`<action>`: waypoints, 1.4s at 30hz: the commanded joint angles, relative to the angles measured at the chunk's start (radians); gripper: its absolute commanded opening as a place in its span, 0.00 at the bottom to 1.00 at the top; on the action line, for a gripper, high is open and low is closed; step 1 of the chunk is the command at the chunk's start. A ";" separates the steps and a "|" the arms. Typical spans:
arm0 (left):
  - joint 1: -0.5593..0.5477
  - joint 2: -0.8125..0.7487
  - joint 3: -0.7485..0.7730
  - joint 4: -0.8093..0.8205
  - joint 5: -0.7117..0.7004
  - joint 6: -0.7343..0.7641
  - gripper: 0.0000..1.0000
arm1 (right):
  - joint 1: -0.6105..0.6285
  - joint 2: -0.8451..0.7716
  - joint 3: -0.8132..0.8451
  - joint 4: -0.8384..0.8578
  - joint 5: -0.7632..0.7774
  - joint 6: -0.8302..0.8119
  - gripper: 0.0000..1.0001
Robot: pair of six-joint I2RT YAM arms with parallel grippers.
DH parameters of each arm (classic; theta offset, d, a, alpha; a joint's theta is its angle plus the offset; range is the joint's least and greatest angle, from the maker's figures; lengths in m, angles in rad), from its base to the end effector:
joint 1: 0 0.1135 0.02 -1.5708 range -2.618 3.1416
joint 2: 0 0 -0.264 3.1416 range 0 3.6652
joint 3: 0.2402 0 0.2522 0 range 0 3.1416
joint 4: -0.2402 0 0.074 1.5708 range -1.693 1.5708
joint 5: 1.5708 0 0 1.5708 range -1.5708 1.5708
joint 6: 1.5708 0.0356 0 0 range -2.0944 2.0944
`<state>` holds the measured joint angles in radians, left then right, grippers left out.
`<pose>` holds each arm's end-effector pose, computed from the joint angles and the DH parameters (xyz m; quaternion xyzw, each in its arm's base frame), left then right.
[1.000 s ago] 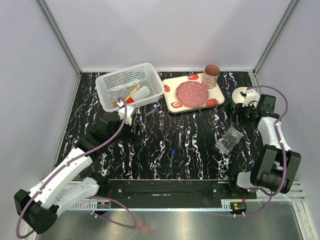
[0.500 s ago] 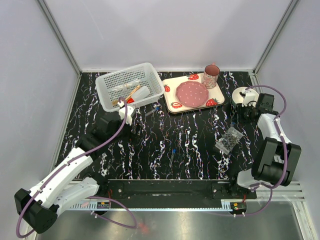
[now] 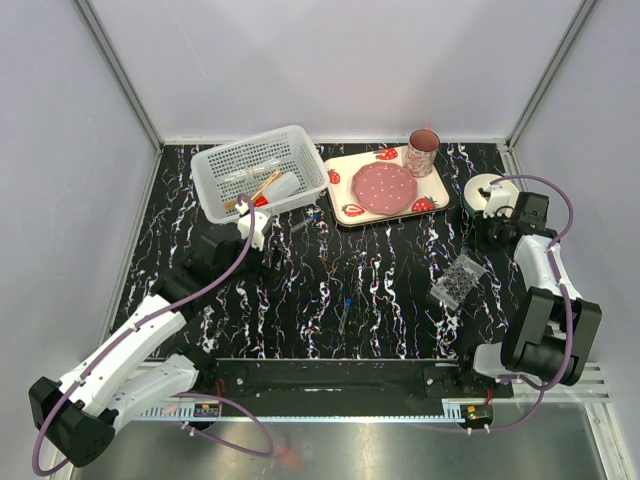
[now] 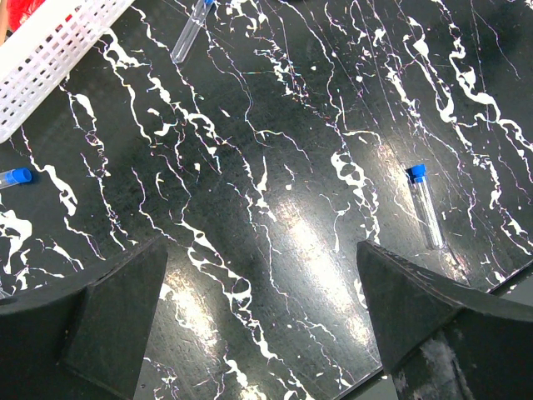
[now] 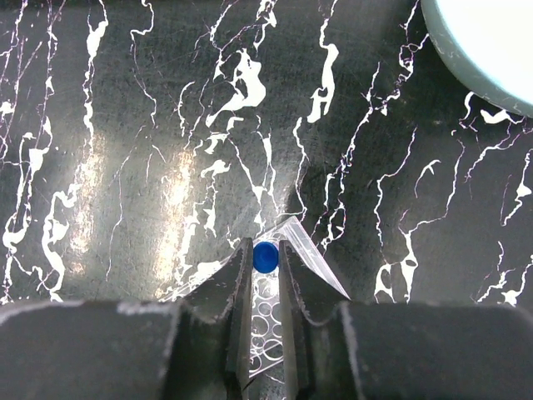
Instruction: Organize the chemistry lab equipment
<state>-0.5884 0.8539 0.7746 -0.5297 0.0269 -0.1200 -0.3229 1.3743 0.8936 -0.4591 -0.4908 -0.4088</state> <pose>0.1537 -0.1037 0.2902 0.2118 0.8609 -0.1716 0.4297 0.2667 -0.0715 0.2272 -0.1149 0.9181 0.1080 0.3637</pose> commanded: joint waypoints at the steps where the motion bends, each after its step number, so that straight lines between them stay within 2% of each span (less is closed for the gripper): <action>1: 0.001 -0.004 -0.003 0.025 0.016 0.013 0.99 | -0.004 -0.058 -0.013 0.025 -0.003 -0.018 0.20; 25: 0.001 -0.009 -0.006 0.025 0.027 0.013 0.99 | -0.004 -0.089 -0.036 -0.016 -0.023 -0.074 0.20; 42: 0.001 -0.010 -0.005 0.025 0.039 0.013 0.99 | -0.004 -0.126 -0.056 -0.058 -0.012 -0.110 0.25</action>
<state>-0.5884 0.8539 0.7746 -0.5301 0.0494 -0.1200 -0.3229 1.2934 0.8440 -0.4995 -0.4915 -0.4995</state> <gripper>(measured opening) 0.984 0.238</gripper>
